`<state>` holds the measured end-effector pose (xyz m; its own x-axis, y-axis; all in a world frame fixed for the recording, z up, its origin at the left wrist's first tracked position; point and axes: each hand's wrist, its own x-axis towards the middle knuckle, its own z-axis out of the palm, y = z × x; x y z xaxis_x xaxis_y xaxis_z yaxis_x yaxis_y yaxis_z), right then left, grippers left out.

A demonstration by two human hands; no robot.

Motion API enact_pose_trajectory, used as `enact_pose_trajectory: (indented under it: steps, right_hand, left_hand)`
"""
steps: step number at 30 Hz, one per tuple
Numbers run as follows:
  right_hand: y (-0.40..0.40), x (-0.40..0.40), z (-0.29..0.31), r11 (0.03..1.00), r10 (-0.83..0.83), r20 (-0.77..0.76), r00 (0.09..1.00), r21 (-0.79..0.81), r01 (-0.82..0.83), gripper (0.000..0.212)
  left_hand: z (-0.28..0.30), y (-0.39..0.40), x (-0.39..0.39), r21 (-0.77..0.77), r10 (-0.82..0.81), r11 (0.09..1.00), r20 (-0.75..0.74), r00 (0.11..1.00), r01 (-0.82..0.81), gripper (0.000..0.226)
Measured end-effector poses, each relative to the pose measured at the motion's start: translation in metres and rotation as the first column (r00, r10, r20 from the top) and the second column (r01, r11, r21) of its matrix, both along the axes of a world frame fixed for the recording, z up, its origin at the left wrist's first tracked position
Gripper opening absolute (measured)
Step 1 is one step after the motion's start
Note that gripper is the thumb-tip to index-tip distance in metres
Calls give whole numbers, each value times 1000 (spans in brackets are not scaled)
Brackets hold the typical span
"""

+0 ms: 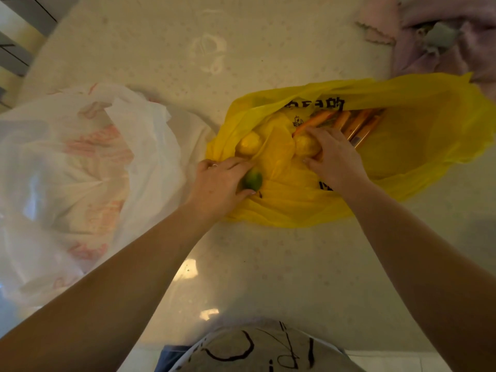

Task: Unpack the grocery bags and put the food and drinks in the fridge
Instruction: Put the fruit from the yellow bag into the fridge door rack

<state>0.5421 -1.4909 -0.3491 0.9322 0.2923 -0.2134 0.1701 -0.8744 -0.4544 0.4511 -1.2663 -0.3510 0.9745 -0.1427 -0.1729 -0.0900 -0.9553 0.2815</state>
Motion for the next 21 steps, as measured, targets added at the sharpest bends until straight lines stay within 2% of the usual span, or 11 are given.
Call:
enact_pose_trajectory:
  steps: [7,13,16,21]
  right_hand:
    - [1,2,2,999,-27,1,1000,38,27,56]
    - [-8,-10,30,973,-135,44,990,194,124,56]
    - [-5,-25,48,953,-130,99,987,286,98,57]
    - [24,-51,68,915,-34,142,989,402,-26,57]
  left_hand:
    - [1,-3,5,-48,32,998,-15,999,-33,55]
    - [20,-3,-2,-215,164,966,96,982,-141,56]
    - [37,-2,-12,-294,216,942,167,962,-161,61]
    - [68,13,-47,-404,372,876,215,903,-264,59]
